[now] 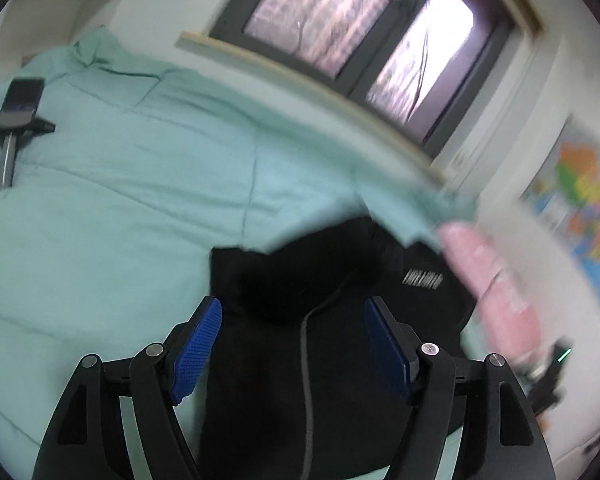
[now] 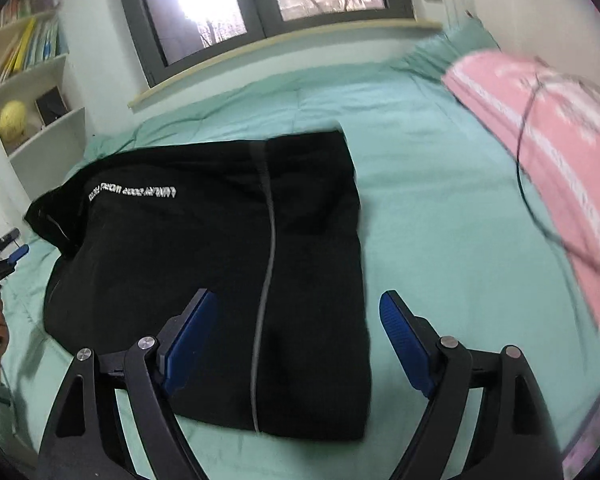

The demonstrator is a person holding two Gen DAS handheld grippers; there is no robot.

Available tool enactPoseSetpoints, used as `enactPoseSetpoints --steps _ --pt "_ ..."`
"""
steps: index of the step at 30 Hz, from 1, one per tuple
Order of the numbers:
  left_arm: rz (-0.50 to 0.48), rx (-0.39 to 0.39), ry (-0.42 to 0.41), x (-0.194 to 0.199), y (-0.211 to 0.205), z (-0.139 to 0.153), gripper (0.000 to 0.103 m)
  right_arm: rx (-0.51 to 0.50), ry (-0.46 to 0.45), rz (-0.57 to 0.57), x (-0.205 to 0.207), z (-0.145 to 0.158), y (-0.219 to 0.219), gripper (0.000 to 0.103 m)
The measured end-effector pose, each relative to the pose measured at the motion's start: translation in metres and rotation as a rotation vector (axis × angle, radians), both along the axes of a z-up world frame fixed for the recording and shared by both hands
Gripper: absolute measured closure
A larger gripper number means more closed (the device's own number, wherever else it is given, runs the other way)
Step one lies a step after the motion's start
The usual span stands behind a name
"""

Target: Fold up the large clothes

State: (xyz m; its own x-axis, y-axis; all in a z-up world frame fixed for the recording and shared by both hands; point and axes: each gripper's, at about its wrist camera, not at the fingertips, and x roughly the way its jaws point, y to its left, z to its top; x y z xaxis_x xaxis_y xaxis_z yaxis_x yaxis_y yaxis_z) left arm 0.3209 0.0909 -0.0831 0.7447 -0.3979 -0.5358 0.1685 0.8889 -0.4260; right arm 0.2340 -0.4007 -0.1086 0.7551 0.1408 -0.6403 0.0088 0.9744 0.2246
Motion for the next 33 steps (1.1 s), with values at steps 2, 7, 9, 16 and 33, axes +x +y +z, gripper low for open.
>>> enactPoseSetpoints --steps 2,7,9,16,33 --pt "0.002 0.126 0.020 0.013 -0.017 -0.008 0.028 -0.011 -0.007 -0.017 0.020 0.003 -0.002 0.017" --pt "0.011 0.238 0.116 0.063 -0.029 -0.024 0.028 0.044 0.033 0.008 0.085 -0.003 -0.013 0.017" --pt "0.032 0.185 0.148 0.083 -0.017 -0.028 0.028 0.077 0.055 0.025 0.112 -0.012 -0.018 0.017" --pt "-0.010 -0.097 0.276 0.131 0.020 -0.051 0.028 0.144 0.113 0.090 0.176 -0.049 -0.031 0.017" --pt "0.129 0.096 0.084 0.130 -0.035 0.024 0.092 -0.196 -0.046 -0.197 0.164 0.027 0.013 0.092"
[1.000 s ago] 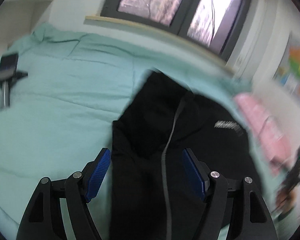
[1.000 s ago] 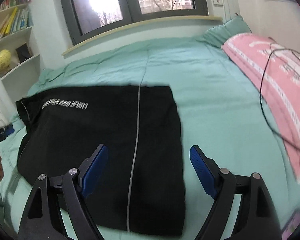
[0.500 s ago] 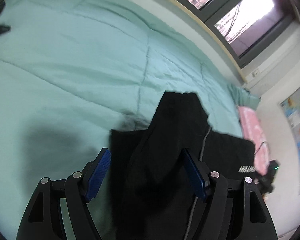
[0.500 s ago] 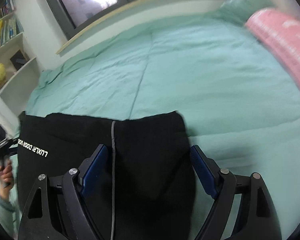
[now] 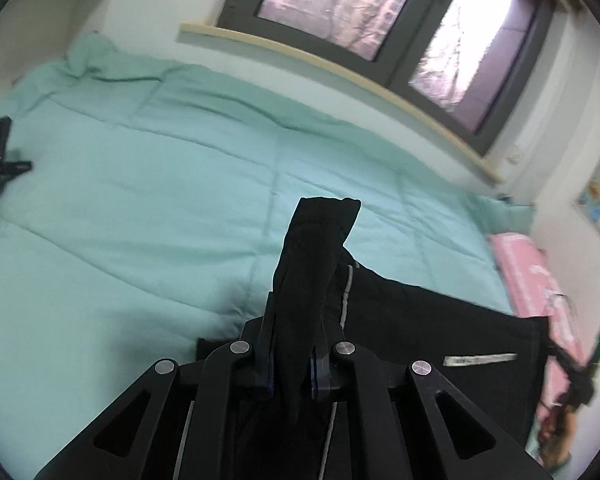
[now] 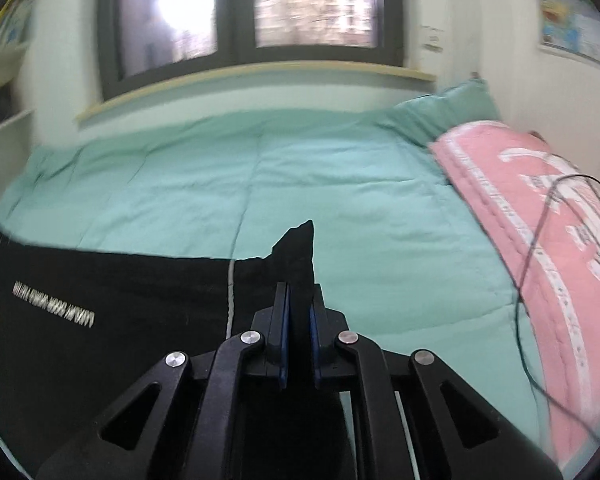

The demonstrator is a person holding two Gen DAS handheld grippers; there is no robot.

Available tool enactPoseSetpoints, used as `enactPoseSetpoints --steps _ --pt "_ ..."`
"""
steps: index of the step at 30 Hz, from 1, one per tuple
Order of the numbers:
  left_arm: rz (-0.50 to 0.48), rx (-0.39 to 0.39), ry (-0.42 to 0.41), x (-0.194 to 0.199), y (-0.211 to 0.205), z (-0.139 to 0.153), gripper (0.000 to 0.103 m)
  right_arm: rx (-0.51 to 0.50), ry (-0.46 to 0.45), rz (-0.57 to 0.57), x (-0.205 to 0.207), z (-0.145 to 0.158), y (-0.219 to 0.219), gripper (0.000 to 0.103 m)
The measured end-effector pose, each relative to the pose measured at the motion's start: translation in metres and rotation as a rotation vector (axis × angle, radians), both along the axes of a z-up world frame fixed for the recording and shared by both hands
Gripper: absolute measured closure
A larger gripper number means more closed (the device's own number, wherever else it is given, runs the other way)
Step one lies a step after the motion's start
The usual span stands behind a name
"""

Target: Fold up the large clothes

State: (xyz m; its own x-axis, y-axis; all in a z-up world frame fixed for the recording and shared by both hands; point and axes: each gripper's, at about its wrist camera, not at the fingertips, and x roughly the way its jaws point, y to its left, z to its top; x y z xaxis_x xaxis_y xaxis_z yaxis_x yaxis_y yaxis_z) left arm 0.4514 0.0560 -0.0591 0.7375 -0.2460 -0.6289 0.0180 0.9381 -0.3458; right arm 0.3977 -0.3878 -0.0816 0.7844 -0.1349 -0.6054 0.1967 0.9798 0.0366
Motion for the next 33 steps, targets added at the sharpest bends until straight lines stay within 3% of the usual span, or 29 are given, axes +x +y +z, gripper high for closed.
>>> enactPoseSetpoints --steps 2,4,7,9,14,15,16,17,19,21,24,27,30,33 --pt "0.037 0.046 0.056 0.016 -0.005 -0.015 0.092 -0.008 0.054 -0.036 0.017 -0.012 0.004 0.092" --pt "0.073 0.047 0.182 0.042 -0.005 -0.051 0.091 -0.044 0.172 -0.045 0.044 -0.048 0.008 0.092" --pt "0.092 -0.038 0.324 0.061 0.004 -0.111 0.085 -0.030 0.359 0.012 0.069 -0.116 0.012 0.089" --pt "0.094 -0.077 0.335 0.065 0.006 -0.123 0.084 -0.023 0.367 0.017 0.071 -0.130 0.012 0.088" --pt "0.053 -0.045 0.336 0.068 0.000 -0.118 0.079 0.025 0.330 0.008 0.067 -0.133 0.002 0.077" --pt "0.040 -0.062 0.335 0.065 0.005 -0.117 0.079 0.045 0.320 -0.004 0.065 -0.133 -0.005 0.067" --pt "0.032 -0.090 0.336 0.062 0.011 -0.114 0.079 0.083 0.319 -0.027 0.061 -0.133 -0.014 0.052" --pt "0.031 -0.119 0.333 0.061 0.017 -0.112 0.079 0.137 0.325 -0.032 0.058 -0.132 -0.023 0.047" --pt "0.055 -0.153 0.298 0.046 0.031 -0.097 0.075 0.302 0.311 -0.001 0.045 -0.123 -0.045 0.045" --pt "0.072 -0.113 0.240 0.027 0.036 -0.073 0.070 0.410 0.229 0.035 0.020 -0.098 -0.054 0.045" --pt "0.035 -0.026 0.135 -0.004 0.025 -0.033 0.063 0.355 0.136 0.105 -0.009 -0.052 -0.034 0.044" --pt "-0.046 0.032 0.047 -0.040 -0.008 -0.005 0.050 0.290 0.104 0.249 -0.034 -0.013 0.017 0.033" --pt "-0.105 0.110 0.008 -0.071 -0.050 -0.001 0.050 0.168 0.113 0.354 -0.053 -0.001 0.076 0.026" --pt "-0.133 0.121 0.062 -0.082 -0.070 -0.024 0.050 0.013 0.186 0.389 -0.056 -0.022 0.130 0.026"
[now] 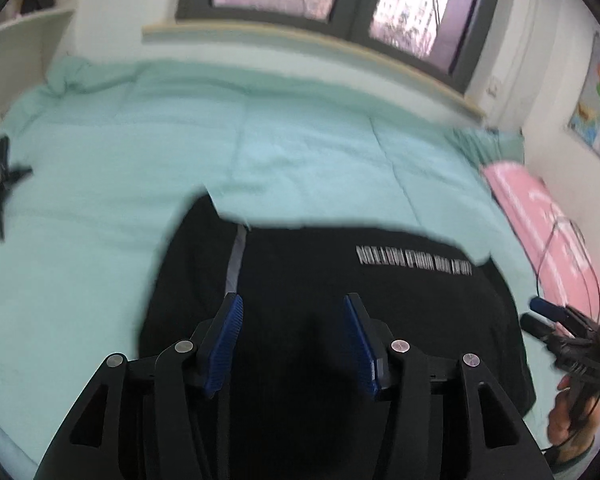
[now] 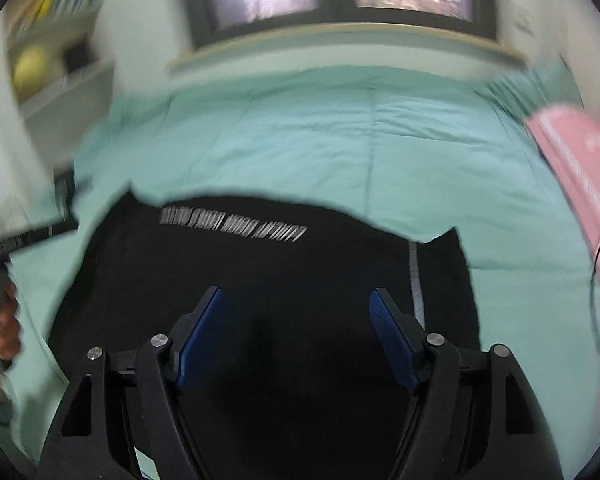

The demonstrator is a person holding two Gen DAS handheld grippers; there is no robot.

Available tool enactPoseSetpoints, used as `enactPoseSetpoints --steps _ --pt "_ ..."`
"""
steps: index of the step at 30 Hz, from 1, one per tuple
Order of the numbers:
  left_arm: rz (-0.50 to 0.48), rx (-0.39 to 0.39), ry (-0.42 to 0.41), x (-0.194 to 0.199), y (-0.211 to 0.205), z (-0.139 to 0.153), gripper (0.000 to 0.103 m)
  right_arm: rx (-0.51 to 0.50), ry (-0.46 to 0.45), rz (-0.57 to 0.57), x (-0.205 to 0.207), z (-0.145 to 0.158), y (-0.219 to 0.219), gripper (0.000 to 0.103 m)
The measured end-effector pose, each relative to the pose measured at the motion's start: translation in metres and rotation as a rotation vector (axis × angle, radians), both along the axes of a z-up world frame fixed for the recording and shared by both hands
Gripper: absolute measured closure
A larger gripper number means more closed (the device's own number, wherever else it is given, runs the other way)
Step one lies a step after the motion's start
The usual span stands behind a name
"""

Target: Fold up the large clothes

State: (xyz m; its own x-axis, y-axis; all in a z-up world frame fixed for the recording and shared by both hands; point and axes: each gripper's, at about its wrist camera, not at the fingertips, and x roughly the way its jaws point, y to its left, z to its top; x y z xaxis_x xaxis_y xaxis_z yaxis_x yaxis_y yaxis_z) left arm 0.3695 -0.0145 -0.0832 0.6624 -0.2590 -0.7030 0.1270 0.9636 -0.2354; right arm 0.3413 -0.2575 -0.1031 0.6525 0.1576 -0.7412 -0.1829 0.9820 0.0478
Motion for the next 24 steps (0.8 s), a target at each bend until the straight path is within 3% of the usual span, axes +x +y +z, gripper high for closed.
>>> enactPoseSetpoints --steps 2,3,4,7,11,13,15,17,19,21,22,24 --pt "-0.003 0.039 0.096 0.008 -0.011 -0.033 0.050 -0.086 0.080 0.011 0.012 -0.033 0.022 0.026" --pt "0.018 0.087 0.160 0.017 -0.014 -0.054 0.047 -0.090 0.113 0.013 0.019 -0.050 0.024 0.024" --pt "0.022 0.074 0.190 0.022 -0.012 -0.069 0.046 -0.085 0.124 0.006 0.018 -0.060 0.027 0.016" --pt "0.058 0.025 0.200 0.034 -0.006 -0.081 0.046 0.008 0.155 -0.021 0.029 -0.071 0.009 0.004" --pt "0.053 0.101 0.182 0.036 -0.021 -0.074 0.046 0.042 0.168 -0.008 0.027 -0.069 0.002 0.003" --pt "0.044 0.106 0.174 0.033 -0.022 -0.065 0.046 0.087 0.182 0.017 0.028 -0.054 -0.006 0.012" --pt "0.034 0.040 0.164 0.032 -0.014 -0.049 0.046 0.149 0.154 0.007 0.035 -0.029 -0.023 0.018" --pt "0.035 -0.044 0.121 0.036 -0.007 -0.031 0.046 0.142 0.100 -0.031 0.046 -0.007 -0.030 0.018" --pt "0.031 -0.052 0.105 0.050 -0.007 -0.019 0.046 0.099 0.097 -0.064 0.072 0.005 -0.029 0.019" --pt "0.021 -0.026 0.127 0.068 -0.010 -0.021 0.046 0.111 0.197 -0.069 0.104 -0.011 -0.028 0.024" --pt "0.040 0.005 0.165 0.082 -0.009 -0.029 0.046 0.108 0.254 -0.090 0.116 -0.025 -0.028 0.032" --pt "0.091 0.060 0.245 0.098 -0.001 -0.052 0.046 0.164 0.370 -0.118 0.134 -0.061 -0.031 0.032"
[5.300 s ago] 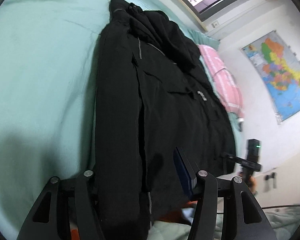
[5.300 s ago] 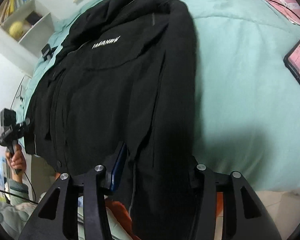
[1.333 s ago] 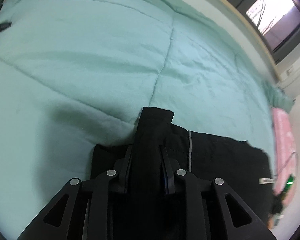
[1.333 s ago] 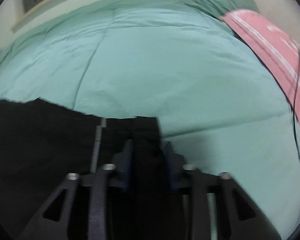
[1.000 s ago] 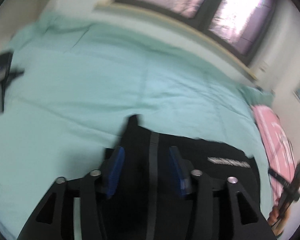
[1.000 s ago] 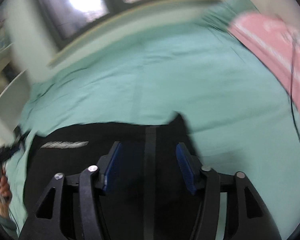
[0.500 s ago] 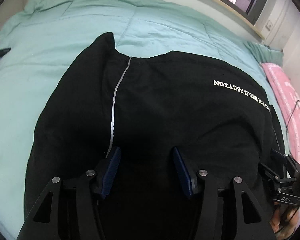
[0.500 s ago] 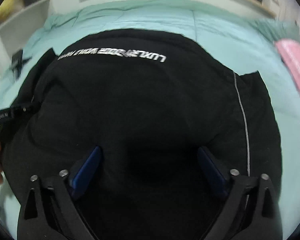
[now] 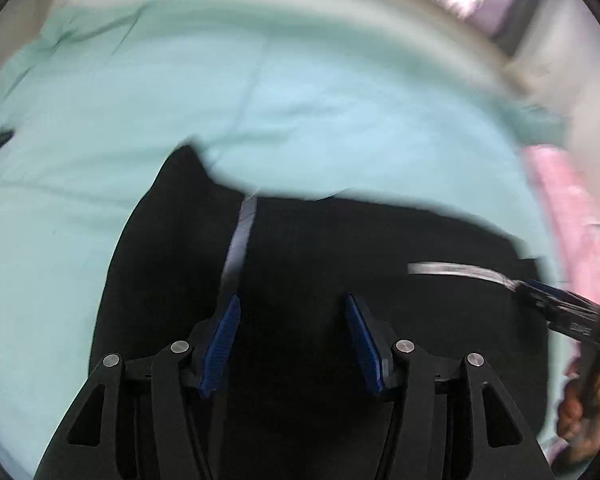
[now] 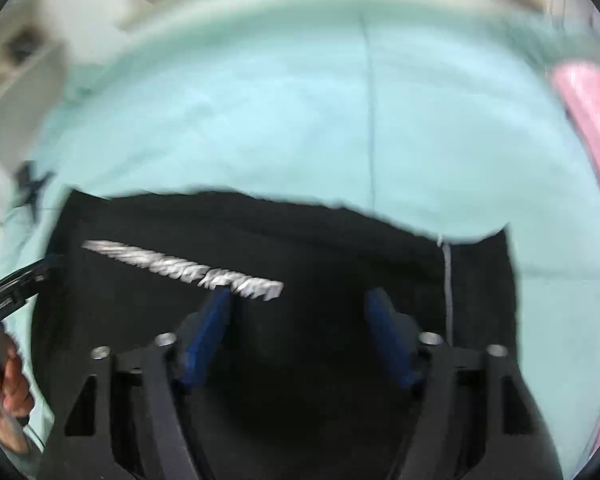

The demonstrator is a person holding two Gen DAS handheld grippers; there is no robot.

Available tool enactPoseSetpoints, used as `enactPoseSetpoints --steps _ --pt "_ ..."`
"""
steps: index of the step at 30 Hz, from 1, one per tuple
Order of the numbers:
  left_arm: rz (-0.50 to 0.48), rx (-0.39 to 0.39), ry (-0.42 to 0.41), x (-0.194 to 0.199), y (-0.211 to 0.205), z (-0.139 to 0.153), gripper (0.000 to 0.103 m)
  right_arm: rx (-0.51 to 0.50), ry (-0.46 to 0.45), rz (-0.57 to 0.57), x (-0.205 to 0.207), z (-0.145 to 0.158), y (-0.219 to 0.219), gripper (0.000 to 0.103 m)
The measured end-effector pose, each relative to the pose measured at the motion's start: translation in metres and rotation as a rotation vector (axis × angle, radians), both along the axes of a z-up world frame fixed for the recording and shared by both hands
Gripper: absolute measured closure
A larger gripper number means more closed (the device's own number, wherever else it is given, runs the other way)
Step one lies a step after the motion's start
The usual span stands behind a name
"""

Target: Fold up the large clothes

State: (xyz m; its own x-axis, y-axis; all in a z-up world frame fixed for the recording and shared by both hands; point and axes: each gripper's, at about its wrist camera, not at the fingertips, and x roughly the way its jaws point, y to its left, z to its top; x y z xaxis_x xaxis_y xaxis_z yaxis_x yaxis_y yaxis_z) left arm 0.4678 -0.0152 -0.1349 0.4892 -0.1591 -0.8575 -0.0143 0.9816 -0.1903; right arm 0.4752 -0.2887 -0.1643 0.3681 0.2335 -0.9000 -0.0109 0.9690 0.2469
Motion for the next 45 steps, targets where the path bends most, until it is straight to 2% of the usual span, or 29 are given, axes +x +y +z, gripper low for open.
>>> enactPoseSetpoints --steps 1,3,4,5,7,9,11,14,16,18,20,22,25,28,31,33,35,37,40,42,45 --pt "0.011 0.003 0.041 0.011 0.005 -0.015 0.046 0.042 0.027 -0.012 0.005 -0.012 -0.005 0.029" --pt "0.040 -0.099 0.113 0.028 0.022 -0.040 0.045 0.119 0.036 -0.046 0.008 -0.028 -0.016 0.029" --pt "0.059 -0.137 0.134 0.032 0.026 -0.044 0.045 0.123 0.036 -0.048 0.008 -0.030 -0.017 0.029" --pt "0.061 -0.133 0.136 0.032 0.025 -0.042 0.046 0.120 0.033 -0.047 0.007 -0.029 -0.017 0.029" --pt "0.024 -0.064 0.098 0.024 0.014 -0.032 0.046 0.108 -0.013 -0.030 -0.003 -0.019 -0.018 0.029" --pt "-0.040 -0.014 0.046 0.001 0.005 -0.017 0.046 0.132 -0.033 -0.029 -0.014 -0.008 -0.031 0.029" --pt "-0.079 -0.054 0.009 -0.022 0.017 -0.001 0.046 0.181 -0.061 -0.023 -0.038 0.010 -0.049 0.029" --pt "-0.112 -0.122 -0.047 -0.054 0.045 0.023 0.046 0.166 -0.098 -0.004 -0.069 0.024 -0.065 0.027" --pt "-0.108 -0.137 -0.086 -0.072 0.068 0.037 0.046 0.126 -0.119 -0.010 -0.091 0.032 -0.078 0.026" --pt "-0.087 -0.136 -0.123 -0.086 0.089 0.046 0.046 0.133 -0.123 -0.012 -0.111 0.033 -0.091 0.026" --pt "-0.072 -0.141 -0.121 -0.094 0.106 0.047 0.045 0.143 -0.126 -0.026 -0.115 0.034 -0.103 0.026" --pt "-0.056 -0.157 -0.082 -0.092 0.118 0.037 0.045 0.138 -0.136 -0.052 -0.125 0.031 -0.113 0.026" --pt "-0.049 -0.244 -0.021 -0.085 0.132 0.014 0.045 0.137 -0.179 -0.159 -0.138 0.026 -0.135 0.024" --pt "-0.016 -0.374 0.035 -0.073 0.143 -0.019 0.045 0.251 -0.164 -0.227 -0.140 0.012 -0.162 0.024" --pt "-0.001 -0.542 0.072 -0.062 0.147 -0.050 0.045 0.343 -0.130 -0.230 -0.135 -0.007 -0.179 0.023" --pt "-0.025 -0.617 0.093 -0.057 0.145 -0.064 0.044 0.370 -0.106 -0.208 -0.131 -0.020 -0.182 0.021" --pt "-0.032 -0.657 0.111 -0.054 0.142 -0.077 0.038 0.385 -0.068 -0.191 -0.124 -0.034 -0.181 0.020" --pt "-0.023 -0.743 0.123 -0.050 0.141 -0.090 0.036 0.413 -0.038 -0.210 -0.117 -0.049 -0.184 0.018" --pt "-0.022 -0.771 0.133 -0.042 0.136 -0.095 0.034 0.527 -0.032 -0.169 -0.109 -0.061 -0.189 0.014" --pt "-0.033 -0.767 0.153 -0.036 0.129 -0.096 0.033 0.552 -0.016 -0.124 -0.102 -0.066 -0.187 0.014" --pt "0.006 -0.788 0.188 -0.025 0.123 -0.100 0.030 0.619 0.011 -0.027 -0.088 -0.069 -0.168 0.014"
